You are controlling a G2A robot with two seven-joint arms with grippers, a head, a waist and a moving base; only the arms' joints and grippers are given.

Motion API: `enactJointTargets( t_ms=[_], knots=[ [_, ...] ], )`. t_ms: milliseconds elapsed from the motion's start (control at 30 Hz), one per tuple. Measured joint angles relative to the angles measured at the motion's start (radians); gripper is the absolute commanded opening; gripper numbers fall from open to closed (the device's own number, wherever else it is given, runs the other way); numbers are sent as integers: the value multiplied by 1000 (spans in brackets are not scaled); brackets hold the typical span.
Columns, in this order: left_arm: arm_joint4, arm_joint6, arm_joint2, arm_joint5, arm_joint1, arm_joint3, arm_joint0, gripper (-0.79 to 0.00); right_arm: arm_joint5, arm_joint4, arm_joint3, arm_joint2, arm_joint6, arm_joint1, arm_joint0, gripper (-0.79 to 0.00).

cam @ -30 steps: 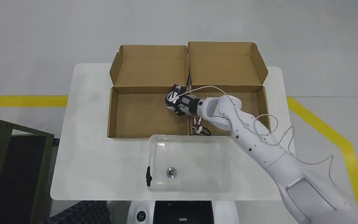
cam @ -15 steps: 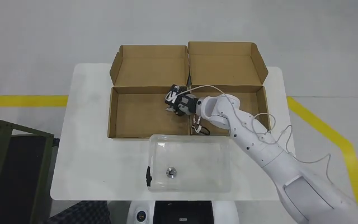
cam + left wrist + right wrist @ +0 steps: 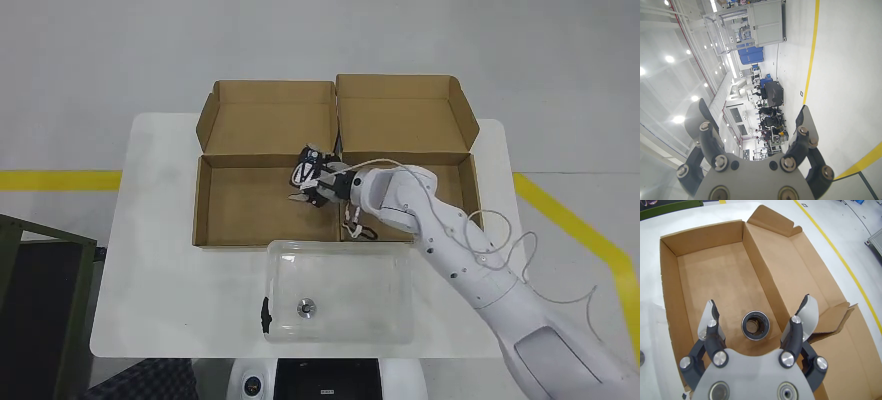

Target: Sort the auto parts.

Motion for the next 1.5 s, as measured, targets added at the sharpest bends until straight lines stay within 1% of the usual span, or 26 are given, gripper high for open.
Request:
enactJointTargets(
  t_ms=[167, 400, 533, 667, 833, 933, 1100, 1333, 1500],
  knots=[
    [0, 0, 0, 0, 0, 0, 0, 0, -23, -11, -120, 45, 30, 21, -77, -71],
    [0, 0, 0, 0, 0, 0, 0, 0, -78, -58, -285, 90, 41, 52, -218, -65],
    [0, 0, 0, 0, 0, 0, 0, 0, -108, -86, -373, 116, 24, 69, -299, -74],
    [0, 0, 0, 0, 0, 0, 0, 0, -141, -118, -458, 146, 2, 87, -384, -58],
    [0, 0, 0, 0, 0, 0, 0, 0, -180, -178, -550, 174, -17, 109, -494, -58],
    [0, 0, 0, 0, 0, 0, 0, 0, -205, -215, -576, 172, -25, 118, -540, -62],
    [0, 0, 0, 0, 0, 0, 0, 0, -226, -264, -579, 168, -51, 129, -592, -62],
    [0, 0, 0, 0, 0, 0, 0, 0, -257, -309, -563, 157, -71, 138, -619, -89],
    [0, 0, 0, 0, 0, 0, 0, 0, -256, -336, -547, 145, -82, 141, -629, -117]
  ],
)
